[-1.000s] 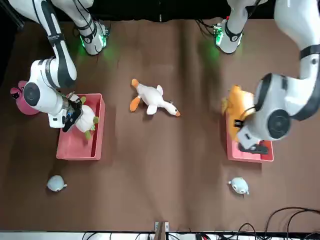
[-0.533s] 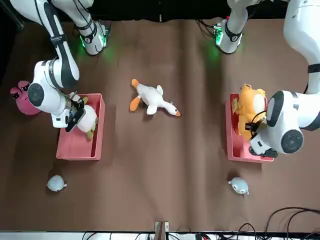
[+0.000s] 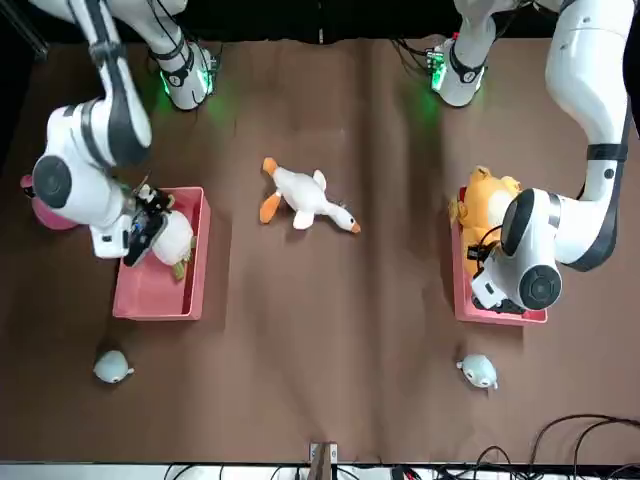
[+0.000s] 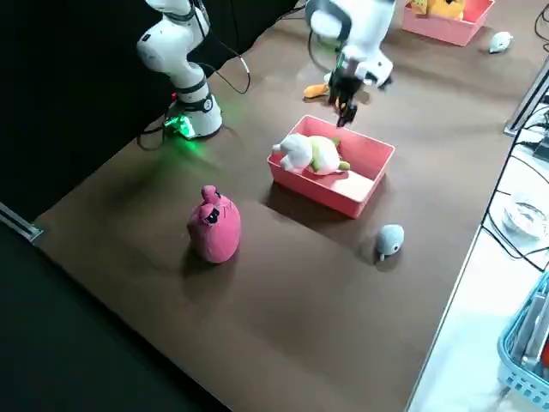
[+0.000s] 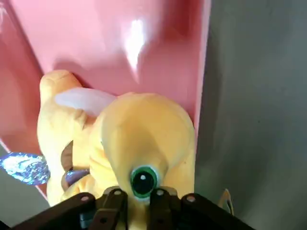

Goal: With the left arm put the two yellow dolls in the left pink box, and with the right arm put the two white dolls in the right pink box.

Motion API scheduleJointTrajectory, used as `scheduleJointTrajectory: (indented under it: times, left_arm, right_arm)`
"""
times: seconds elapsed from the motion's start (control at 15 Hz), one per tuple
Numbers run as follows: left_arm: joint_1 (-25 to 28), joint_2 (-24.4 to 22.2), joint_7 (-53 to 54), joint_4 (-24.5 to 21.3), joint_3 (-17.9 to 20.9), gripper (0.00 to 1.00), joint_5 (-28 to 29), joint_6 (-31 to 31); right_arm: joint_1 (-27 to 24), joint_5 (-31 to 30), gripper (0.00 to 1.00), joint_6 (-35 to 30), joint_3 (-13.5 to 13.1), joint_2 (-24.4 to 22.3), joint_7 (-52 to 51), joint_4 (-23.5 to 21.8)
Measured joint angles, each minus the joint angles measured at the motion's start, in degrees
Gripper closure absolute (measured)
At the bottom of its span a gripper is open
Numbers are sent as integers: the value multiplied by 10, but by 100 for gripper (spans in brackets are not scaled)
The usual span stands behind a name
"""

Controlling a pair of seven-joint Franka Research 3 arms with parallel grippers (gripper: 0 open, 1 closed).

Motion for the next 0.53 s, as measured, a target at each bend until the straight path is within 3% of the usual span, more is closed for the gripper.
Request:
scheduleJointTrajectory:
  times: [0.07,0.2,0.53]
  left_arm:
    - [2,5,0,0,0,85,0,1]
    - [5,11,0,1,0,76,0,7]
    - [21,6,4,14,-2,28,0,13]
  right_arm:
    - [29,1,0,-7,1,-9,22,3]
    - [99,1,0,-10,5,-19,78,2]
    - [285,1,0,88,9,-9,177,-21]
